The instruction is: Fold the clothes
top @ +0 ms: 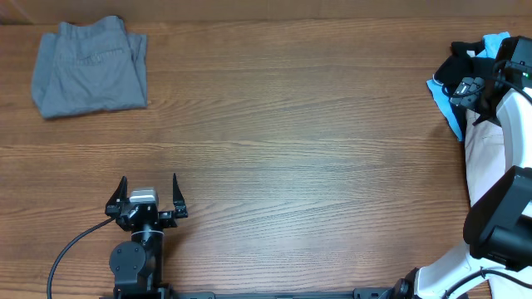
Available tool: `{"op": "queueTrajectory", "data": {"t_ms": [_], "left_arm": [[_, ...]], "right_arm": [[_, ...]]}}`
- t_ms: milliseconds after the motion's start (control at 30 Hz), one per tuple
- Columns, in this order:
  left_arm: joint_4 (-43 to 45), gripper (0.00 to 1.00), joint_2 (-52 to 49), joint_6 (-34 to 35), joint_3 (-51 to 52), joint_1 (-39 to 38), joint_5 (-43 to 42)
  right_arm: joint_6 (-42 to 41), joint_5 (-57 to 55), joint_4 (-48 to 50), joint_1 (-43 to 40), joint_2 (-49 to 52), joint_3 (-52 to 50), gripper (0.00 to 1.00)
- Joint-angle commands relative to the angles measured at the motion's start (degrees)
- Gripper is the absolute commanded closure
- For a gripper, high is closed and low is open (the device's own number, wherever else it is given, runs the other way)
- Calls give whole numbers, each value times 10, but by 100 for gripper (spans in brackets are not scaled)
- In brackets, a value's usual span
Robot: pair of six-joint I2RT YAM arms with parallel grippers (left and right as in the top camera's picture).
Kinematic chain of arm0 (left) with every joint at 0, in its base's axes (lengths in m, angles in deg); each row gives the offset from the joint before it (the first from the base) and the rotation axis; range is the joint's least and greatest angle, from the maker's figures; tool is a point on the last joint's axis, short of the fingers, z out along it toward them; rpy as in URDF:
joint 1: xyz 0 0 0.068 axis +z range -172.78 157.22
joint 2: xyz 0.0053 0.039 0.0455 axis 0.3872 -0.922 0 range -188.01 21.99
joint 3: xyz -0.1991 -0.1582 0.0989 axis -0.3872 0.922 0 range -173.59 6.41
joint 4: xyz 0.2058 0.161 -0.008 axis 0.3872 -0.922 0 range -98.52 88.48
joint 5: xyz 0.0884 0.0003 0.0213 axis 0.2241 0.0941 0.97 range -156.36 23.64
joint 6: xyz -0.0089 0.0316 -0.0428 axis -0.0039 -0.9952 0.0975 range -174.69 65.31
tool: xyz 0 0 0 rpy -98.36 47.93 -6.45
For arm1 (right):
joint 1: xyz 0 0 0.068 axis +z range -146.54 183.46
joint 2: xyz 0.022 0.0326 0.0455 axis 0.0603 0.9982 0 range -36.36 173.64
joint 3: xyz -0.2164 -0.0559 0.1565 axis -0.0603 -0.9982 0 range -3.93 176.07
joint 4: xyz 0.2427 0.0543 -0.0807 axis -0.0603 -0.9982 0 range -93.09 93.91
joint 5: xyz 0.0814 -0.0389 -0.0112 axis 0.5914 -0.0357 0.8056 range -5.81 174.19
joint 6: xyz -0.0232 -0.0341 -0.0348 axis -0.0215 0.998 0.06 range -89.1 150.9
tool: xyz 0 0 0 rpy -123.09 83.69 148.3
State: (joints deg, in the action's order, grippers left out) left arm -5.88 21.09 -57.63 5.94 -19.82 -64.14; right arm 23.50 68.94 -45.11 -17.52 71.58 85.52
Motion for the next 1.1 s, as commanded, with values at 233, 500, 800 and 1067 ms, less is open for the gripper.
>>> {"op": "queueTrajectory", "data": {"t_ms": [233,500,800,1067], "left_arm": [[2,0,6,8,2,-4,5],[2,0,6,8,2,-4,5],[2,0,6,8,2,-4,5],[2,0,6,8,2,-4,5]], "right_arm": [[3,-1,7,0,-9,2,0],[3,-1,4,0,-9,2,0],[3,-2,6,0,-9,2,0],[3,-3,12,0,-9,2,0]]}}
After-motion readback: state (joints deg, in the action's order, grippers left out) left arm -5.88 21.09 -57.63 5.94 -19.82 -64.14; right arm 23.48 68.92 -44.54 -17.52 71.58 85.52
